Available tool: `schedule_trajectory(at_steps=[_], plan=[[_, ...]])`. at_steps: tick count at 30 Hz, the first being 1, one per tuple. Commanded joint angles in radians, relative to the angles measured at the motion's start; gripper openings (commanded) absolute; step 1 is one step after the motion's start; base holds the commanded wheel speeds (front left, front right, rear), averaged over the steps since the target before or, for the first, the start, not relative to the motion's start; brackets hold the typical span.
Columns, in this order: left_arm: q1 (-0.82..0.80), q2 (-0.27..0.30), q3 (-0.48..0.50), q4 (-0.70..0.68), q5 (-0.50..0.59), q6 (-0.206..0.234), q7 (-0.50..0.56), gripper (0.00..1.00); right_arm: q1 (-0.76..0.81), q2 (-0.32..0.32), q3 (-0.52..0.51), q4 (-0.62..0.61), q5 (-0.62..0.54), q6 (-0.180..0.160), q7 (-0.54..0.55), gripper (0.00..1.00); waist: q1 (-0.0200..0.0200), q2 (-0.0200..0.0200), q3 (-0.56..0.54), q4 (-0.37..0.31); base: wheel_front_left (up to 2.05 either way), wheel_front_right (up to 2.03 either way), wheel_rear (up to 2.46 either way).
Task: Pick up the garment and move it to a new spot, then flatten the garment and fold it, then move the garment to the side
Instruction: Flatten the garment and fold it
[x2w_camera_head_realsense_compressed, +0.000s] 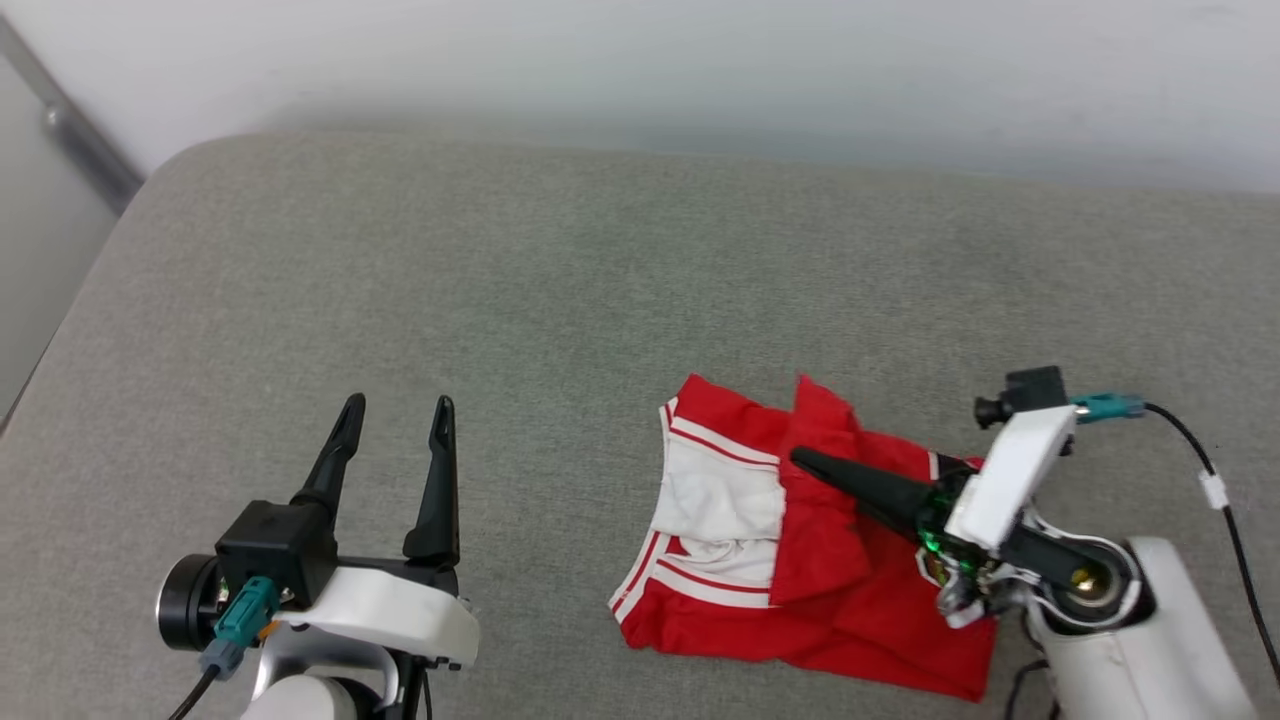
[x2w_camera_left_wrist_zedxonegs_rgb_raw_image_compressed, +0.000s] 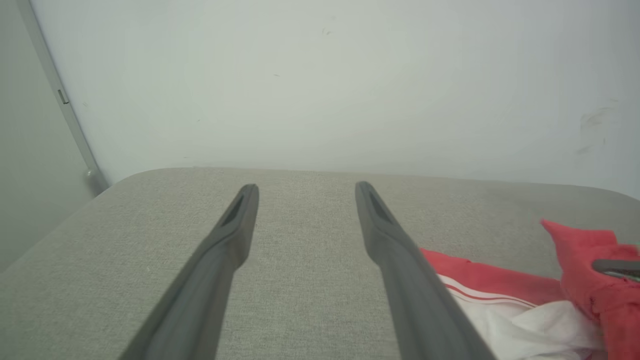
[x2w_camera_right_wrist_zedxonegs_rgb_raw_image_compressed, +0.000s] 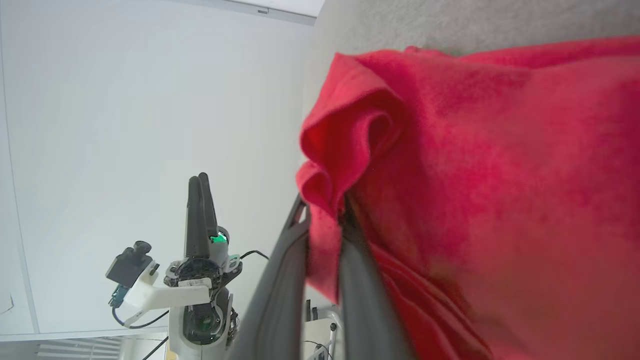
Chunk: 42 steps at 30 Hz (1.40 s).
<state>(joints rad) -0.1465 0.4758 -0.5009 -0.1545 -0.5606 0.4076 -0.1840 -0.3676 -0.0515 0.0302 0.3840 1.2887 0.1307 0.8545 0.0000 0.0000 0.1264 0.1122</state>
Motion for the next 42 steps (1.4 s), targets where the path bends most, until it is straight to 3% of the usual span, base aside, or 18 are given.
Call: schedule_trajectory(at_steps=[1,4,5,9,10,11,16,24,30,34,42], plan=[[-0.014,-0.004,-0.001,0.007,-0.001,-0.003,-0.002,1.0,-0.022,0.001,0.036,0.014,0.01,0.0,-0.042,0.0,0.0,0.0,0.013,0.021,0.0,0.0,0.0],[-0.026,-0.012,-0.006,0.015,-0.002,-0.008,-0.006,1.0,-0.046,0.002,0.114,0.066,-0.007,0.0,-0.127,0.04,0.0,0.0,0.023,0.039,0.0,0.0,0.0],[-0.028,-0.015,-0.007,0.019,-0.004,-0.009,-0.007,1.0,-0.052,0.002,0.132,0.088,-0.01,0.0,-0.151,0.22,0.0,0.0,0.026,0.044,0.0,0.0,0.0],[-0.026,-0.024,-0.008,0.032,-0.006,-0.01,-0.015,1.0,-0.081,0.002,0.206,0.16,-0.018,0.0,-0.224,0.49,0.0,0.0,0.035,0.054,0.0,0.0,0.0],[-0.027,-0.027,-0.009,0.035,-0.007,-0.011,-0.017,1.0,-0.088,0.002,0.223,0.172,-0.007,0.0,-0.238,0.85,0.0,0.0,0.037,0.056,0.0,0.0,0.0],[-0.028,-0.028,-0.008,0.038,-0.008,-0.012,-0.02,1.0,-0.096,0.002,0.24,0.179,-0.003,0.0,-0.252,1.0,0.0,0.0,0.04,0.056,0.0,0.0,0.0],[-0.033,-0.032,-0.008,0.049,-0.013,-0.017,-0.027,1.0,-0.128,-0.001,0.315,0.167,0.001,0.0,-0.284,1.0,0.0,0.0,0.045,0.052,0.0,0.0,0.0],[-0.018,-0.027,-0.002,0.064,-0.02,-0.017,-0.033,1.0,-0.131,-0.078,0.397,0.029,-0.064,0.0,-0.338,1.0,0.0,0.0,0.021,0.024,0.0,0.0,0.0],[0.002,-0.019,0.01,0.067,-0.028,-0.007,-0.038,1.0,-0.099,-0.23,0.443,-0.08,-0.343,0.0,-0.583,1.0,0.0,0.0,-0.001,-0.017,0.0,0.0,0.0],[0.017,-0.013,0.017,0.069,-0.032,-0.002,-0.039,1.0,-0.064,-0.294,0.381,-0.068,-0.53,0.0,-0.706,1.0,0.0,0.0,-0.012,-0.051,0.0,0.0,0.0],[0.043,0.004,0.036,0.076,-0.047,0.004,-0.045,1.0,0.078,-0.285,0.127,-0.155,-0.732,0.0,-0.824,1.0,0.0,0.0,-0.04,-0.101,0.0,0.0,0.0]])
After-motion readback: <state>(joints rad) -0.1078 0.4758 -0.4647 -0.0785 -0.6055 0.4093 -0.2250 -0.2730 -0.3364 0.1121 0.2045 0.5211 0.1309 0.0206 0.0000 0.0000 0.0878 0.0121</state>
